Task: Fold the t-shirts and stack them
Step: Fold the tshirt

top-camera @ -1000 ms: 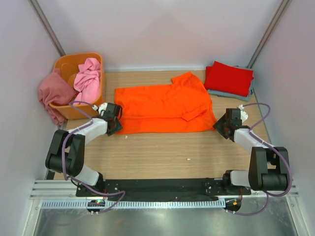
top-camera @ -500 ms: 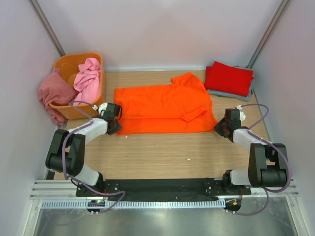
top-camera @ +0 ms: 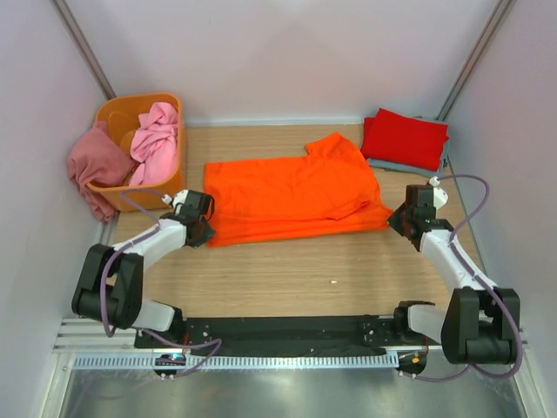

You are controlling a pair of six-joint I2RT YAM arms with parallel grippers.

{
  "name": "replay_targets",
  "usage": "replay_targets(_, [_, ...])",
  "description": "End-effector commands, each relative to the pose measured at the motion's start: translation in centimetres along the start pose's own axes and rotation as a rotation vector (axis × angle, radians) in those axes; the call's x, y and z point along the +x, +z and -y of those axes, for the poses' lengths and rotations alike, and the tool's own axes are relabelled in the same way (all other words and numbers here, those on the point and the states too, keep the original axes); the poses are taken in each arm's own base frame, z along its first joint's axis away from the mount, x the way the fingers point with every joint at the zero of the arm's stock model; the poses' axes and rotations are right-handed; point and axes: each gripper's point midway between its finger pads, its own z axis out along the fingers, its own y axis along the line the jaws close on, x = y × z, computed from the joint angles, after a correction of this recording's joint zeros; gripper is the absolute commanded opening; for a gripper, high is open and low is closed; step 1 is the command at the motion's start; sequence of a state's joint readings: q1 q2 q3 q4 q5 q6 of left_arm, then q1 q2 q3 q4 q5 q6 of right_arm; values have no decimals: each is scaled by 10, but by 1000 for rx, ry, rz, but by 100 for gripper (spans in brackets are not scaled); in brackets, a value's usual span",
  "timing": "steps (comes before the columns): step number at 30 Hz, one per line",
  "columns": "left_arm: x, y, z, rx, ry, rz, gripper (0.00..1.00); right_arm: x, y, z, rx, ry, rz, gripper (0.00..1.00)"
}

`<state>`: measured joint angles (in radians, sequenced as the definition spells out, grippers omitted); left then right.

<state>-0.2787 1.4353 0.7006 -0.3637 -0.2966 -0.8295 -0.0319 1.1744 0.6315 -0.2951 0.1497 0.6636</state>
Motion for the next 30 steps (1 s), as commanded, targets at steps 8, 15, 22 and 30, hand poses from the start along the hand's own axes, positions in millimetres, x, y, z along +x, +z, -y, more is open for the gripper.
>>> replay_targets(8, [32, -34, -25, 15, -24, -38, 0, 18, -20, 32, 98, 18, -35, 1])
replay_targets(15, [41, -84, -22, 136, -58, -84, 72, 19, -36, 29, 58, 27, -30, 75])
replay_targets(22, [16, -153, -5, 302, 94, -40, 100, -10, -57, -23, -142, -21, -22, 76])
replay_targets(30, [-9, -175, 3, 347, 236, 36, 100, 25, -57, -89, -348, -119, -132, 47])
